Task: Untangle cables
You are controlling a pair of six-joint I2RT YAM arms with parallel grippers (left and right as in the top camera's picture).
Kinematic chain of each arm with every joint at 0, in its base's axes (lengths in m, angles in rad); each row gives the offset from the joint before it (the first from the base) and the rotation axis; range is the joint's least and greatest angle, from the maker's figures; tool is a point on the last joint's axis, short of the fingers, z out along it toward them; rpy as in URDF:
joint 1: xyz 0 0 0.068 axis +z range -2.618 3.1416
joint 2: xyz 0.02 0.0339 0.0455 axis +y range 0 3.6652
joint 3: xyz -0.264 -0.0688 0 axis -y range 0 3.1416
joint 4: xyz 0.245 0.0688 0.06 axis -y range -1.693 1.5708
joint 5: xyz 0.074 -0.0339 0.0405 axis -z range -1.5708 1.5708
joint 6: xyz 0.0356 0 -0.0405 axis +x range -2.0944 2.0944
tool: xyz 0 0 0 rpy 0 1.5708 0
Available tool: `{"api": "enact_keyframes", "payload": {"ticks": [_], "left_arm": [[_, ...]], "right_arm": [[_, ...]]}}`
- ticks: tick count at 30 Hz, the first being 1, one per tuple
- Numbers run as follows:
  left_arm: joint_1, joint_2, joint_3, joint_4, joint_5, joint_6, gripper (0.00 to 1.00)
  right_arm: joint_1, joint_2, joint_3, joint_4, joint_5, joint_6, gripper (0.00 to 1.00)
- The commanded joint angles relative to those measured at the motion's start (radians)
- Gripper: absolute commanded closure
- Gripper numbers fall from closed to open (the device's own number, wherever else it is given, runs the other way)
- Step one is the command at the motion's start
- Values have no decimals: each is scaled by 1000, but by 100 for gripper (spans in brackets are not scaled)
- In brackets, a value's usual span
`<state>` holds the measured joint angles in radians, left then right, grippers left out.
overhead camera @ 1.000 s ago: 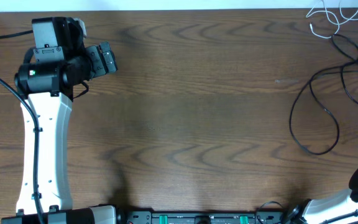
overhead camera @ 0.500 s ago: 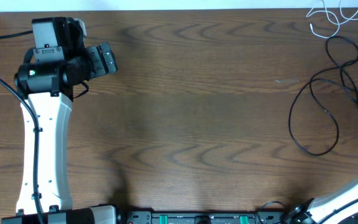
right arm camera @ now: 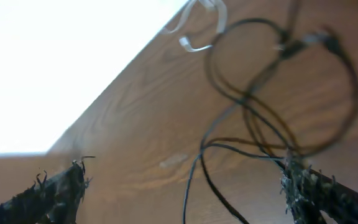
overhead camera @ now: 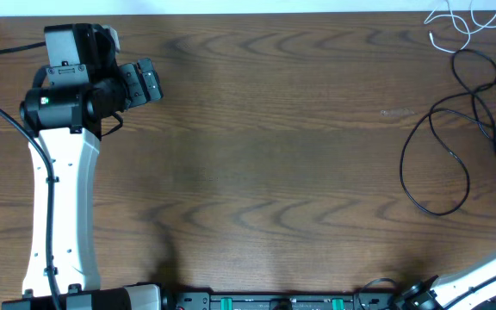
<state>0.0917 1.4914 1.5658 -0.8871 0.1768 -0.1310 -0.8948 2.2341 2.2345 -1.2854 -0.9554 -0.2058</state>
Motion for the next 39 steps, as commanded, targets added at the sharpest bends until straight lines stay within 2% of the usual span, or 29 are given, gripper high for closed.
{"api": "enact_keyframes", "payload": {"ticks": [1, 7, 8, 9, 17, 18, 20, 21, 22, 23, 26, 31, 34, 37, 39], "left_arm": [[3, 7, 0, -2, -6, -2, 4], [3, 7, 0, -2, -6, -2, 4], [3, 7, 0, -2, -6, -2, 4], [3, 7, -1, -2, -6, -2, 4], [3, 7, -1, -3, -6, -2, 4], [3, 7, 0, -3, -6, -2, 4], [3, 7, -1, -3, -6, -2, 4], [3, 7, -1, -3, -6, -2, 4], [3, 7, 0, -3, -6, -2, 4], [3, 7, 0, -3, -6, -2, 4], [3, 7, 0, -3, -6, -2, 4], [3, 7, 0, -3, -6, -2, 4], [3, 7, 0, -3, -6, -2, 4], [3, 7, 0, -3, -6, -2, 4], [3, 7, -1, -3, -6, -2, 4]], "right_arm": [[19, 7, 0, -27, -107, -228, 1], [45, 7, 0, -146, -94, -471, 1], [51, 7, 0, -204, -78, -586, 6], [54, 7, -1, -219, -64, -618, 9], [93, 7, -2, -209, -112, -646, 20], [99, 7, -2, -205, -109, -644, 21], [105, 7, -2, -193, -93, -626, 14], [107, 7, -2, -177, -69, -598, 11], [106, 7, -2, -145, -26, -529, 11], [106, 7, -2, -112, 24, -443, 6], [106, 7, -2, -3, 296, -29, 1], [106, 7, -2, -10, 570, 401, 1], [106, 7, -2, -34, 623, 477, 1], [98, 6, -2, -65, 725, 657, 1], [92, 6, -2, -65, 725, 729, 1]]}}
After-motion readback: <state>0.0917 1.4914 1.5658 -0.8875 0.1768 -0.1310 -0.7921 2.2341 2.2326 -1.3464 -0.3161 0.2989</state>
